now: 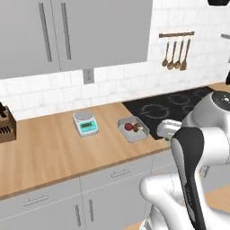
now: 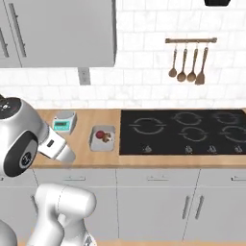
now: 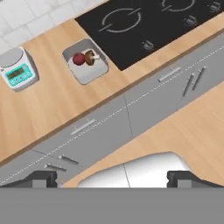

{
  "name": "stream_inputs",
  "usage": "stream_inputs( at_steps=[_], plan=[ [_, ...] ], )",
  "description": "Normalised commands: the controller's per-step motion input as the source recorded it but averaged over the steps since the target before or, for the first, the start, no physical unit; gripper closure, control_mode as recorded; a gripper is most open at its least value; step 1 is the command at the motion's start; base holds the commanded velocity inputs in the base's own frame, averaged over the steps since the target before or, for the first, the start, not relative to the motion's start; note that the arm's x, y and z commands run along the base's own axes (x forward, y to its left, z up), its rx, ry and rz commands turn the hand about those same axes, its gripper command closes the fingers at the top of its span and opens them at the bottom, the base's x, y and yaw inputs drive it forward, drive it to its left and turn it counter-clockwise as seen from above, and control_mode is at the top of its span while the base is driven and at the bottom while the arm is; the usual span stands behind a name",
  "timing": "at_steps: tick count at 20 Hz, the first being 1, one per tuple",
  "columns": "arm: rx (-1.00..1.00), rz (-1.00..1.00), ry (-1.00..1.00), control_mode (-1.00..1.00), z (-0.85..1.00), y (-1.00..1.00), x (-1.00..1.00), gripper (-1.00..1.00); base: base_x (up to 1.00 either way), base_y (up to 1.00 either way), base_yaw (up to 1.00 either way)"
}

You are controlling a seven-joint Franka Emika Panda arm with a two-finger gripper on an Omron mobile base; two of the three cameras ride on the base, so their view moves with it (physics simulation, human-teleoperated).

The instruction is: Take the meat container that has the chicken drumstick and place it on the second highest rack of the freezer. Then take the vegetable container that has the mushroom and tomato and place it on the highest rack of the freezer.

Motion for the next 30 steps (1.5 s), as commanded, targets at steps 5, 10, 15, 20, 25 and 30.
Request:
stream_inputs(
  at_steps=[5,10,15,20,25,30],
  plan=[
    [0.0,0.0,0.0,1.0,0.0,0.0,0.0,-1.0,0.75,-0.49,0.55],
    [0.0,0.0,0.0,1.0,0.0,0.0,0.0,-1.0,0.01,-0.29,0.13],
    [0.0,0.0,0.0,1.0,0.0,0.0,0.0,-1.0,0.02,0.0,0.0],
    [0.0,0.0,0.0,1.0,0.0,0.0,0.0,-1.0,0.0,0.0,0.0],
    [0.0,0.0,0.05,-1.0,0.01,0.0,0.11,-1.0,0.07,0.02,0.0],
    [0.0,0.01,0.56,-1.0,0.04,-0.01,0.89,-1.0,0.0,0.0,0.0]
  ],
)
